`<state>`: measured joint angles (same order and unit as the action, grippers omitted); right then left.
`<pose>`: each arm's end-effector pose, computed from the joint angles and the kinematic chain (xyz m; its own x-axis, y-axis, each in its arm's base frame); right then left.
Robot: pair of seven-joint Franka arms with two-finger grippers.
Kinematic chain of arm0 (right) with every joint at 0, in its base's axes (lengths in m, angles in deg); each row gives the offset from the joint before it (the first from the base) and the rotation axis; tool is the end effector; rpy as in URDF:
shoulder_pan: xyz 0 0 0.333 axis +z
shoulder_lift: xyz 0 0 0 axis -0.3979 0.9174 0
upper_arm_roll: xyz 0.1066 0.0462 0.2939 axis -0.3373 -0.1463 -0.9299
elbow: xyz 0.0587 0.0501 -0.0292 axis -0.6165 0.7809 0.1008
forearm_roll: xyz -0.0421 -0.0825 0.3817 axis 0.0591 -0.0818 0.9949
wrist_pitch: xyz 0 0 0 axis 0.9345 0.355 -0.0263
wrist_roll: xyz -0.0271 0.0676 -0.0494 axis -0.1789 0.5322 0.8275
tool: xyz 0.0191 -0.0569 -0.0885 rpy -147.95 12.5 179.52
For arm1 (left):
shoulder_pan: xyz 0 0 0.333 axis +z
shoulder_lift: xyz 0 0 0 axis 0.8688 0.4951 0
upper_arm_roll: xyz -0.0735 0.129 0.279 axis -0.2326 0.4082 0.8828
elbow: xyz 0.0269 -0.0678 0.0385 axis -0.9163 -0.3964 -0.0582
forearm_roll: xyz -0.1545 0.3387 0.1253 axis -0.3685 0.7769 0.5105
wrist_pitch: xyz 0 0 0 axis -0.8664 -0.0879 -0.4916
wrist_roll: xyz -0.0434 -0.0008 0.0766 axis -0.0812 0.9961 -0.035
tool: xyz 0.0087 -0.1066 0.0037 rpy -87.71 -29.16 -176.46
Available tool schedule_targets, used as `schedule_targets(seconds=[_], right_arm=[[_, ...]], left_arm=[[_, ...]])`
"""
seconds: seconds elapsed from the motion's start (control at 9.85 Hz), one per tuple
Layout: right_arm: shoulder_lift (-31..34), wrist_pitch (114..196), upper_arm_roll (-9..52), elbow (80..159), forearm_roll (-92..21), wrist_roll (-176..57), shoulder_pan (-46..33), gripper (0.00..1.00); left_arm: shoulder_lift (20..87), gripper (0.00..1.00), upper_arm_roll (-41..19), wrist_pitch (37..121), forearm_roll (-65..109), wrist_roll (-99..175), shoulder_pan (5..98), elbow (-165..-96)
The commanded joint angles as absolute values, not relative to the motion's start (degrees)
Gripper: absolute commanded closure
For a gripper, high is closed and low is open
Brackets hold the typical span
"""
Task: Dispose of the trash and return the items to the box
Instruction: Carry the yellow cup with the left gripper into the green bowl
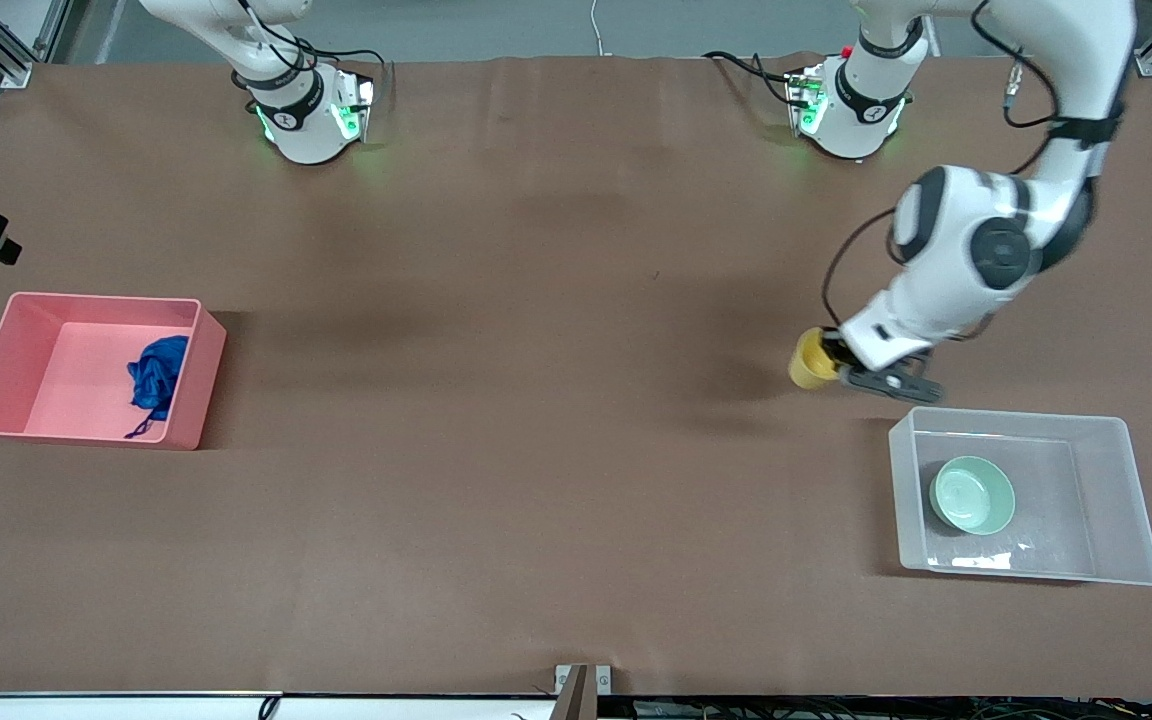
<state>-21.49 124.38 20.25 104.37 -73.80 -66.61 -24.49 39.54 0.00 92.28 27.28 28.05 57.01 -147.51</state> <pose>0.5426 -0.0539 0.6701 0.9913 -0.1300 0.0229 -0.1305 -0.9912 0.0228 0.5820 -0.1066 0.3557 0.9799 -0.1923 0.0534 -0.1959 -0.9779 0.0731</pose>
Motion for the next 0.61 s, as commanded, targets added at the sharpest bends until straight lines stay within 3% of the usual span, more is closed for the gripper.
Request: schedule_targets(seconds=[0.0, 0.2, 0.51], right_arm=[[-22.01, 124.80, 20.22, 105.00, -73.94, -66.58, -24.41, 0.00], [-22.01, 124.80, 20.22, 105.00, -73.94, -66.58, -24.41, 0.00], [-22.01, 124.71, 20.22, 105.00, -73.94, -66.58, -24.41, 0.00]], left_arm=[[49.25, 1.00, 4.28, 89.34, 28.44, 27.06, 57.16, -132.81], [56.63, 1.00, 10.16, 81.83, 25.73, 17.52, 57.33, -120.42], [64.39, 1.00, 18.17, 79.23, 20.80, 6.17, 57.51, -113.60]])
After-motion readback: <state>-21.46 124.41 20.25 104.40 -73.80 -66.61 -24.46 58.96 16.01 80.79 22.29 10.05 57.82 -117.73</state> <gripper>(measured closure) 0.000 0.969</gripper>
